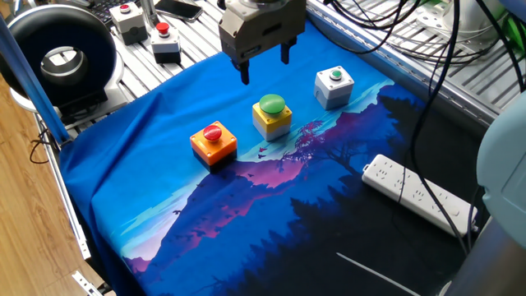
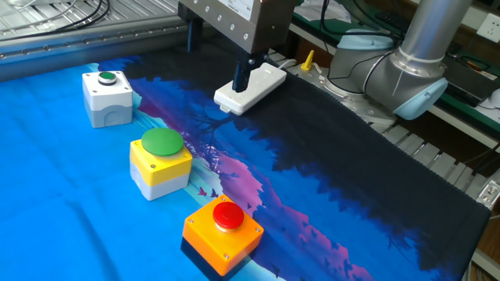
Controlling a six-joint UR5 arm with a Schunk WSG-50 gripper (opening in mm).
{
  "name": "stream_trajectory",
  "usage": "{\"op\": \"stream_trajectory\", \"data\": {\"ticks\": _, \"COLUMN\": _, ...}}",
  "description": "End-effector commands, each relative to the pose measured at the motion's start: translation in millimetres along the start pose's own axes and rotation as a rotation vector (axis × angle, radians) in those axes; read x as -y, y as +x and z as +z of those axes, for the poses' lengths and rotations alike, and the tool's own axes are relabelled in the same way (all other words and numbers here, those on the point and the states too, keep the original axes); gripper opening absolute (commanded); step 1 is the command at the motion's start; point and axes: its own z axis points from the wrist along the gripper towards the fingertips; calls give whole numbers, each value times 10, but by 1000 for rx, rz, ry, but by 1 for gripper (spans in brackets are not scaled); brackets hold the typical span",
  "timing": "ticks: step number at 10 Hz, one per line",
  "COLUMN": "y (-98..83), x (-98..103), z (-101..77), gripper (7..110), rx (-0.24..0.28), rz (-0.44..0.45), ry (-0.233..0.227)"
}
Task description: Press three buttons from left to right in sequence
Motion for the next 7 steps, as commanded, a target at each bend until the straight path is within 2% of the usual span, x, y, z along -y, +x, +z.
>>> {"op": "stream_trajectory", "data": {"ticks": 1, "y": -116, "x": 67, "z": -57, "gripper": 7, "rx": 40, "rz": -64, "ry": 44}}
{"op": "stream_trajectory", "data": {"ticks": 2, "y": -164, "x": 43, "z": -86, "gripper": 7, "rx": 52, "rz": -83, "ry": 64}}
{"op": "stream_trajectory", "data": {"ticks": 3, "y": -219, "x": -52, "z": -129, "gripper": 7, "rx": 66, "rz": -96, "ry": 61}}
{"op": "stream_trajectory", "data": {"ticks": 4, "y": -222, "x": -285, "z": -181, "gripper": 7, "rx": 65, "rz": -55, "ry": 17}}
{"op": "stream_trajectory", "data": {"ticks": 5, "y": -245, "x": -278, "z": -196, "gripper": 7, "rx": 77, "rz": -32, "ry": 27}}
{"op": "stream_trajectory", "data": {"ticks": 6, "y": -190, "x": -338, "z": -172, "gripper": 7, "rx": 52, "rz": -58, "ry": -7}}
{"op": "stream_trajectory", "data": {"ticks": 7, "y": -108, "x": -280, "z": -152, "gripper": 7, "rx": 13, "rz": -99, "ry": 15}}
